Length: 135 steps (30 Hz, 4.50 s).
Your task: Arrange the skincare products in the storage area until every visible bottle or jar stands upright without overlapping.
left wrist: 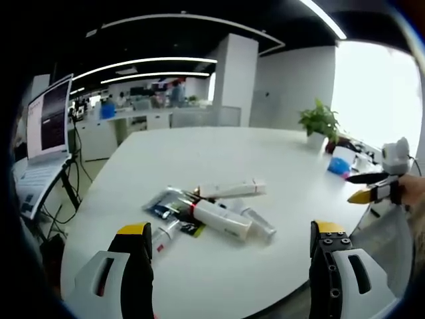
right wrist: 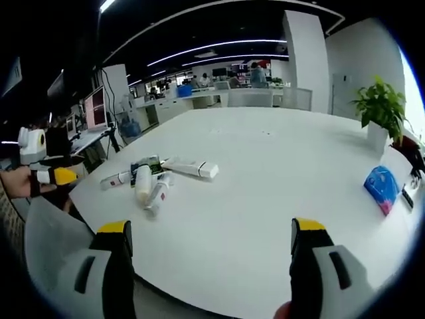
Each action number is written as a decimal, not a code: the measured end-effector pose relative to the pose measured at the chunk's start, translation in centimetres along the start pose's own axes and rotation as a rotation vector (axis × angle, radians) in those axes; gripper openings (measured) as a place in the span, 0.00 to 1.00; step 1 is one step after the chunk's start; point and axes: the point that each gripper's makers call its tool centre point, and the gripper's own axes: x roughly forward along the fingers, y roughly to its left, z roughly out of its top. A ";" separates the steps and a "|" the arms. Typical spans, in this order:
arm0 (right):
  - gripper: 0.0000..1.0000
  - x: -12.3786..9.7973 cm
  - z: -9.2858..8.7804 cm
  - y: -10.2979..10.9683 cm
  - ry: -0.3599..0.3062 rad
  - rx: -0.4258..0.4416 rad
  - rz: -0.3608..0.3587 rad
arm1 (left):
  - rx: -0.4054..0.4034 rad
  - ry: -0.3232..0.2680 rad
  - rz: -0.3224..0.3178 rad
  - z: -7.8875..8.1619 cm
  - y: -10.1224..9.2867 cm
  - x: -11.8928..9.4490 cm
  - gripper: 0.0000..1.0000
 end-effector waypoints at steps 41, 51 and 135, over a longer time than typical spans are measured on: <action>0.85 14.2 4.7 13.4 0.123 -0.263 0.383 | 0.061 0.017 -0.022 -0.4 -0.5 0.1 0.97; 0.74 17.4 3.6 15.4 0.230 -0.291 0.405 | 0.093 0.027 -0.029 -0.5 -0.7 0.2 0.97; 0.27 15.8 2.5 18.8 0.228 -0.223 0.472 | -0.208 -0.033 -0.037 1.3 -0.1 0.2 0.92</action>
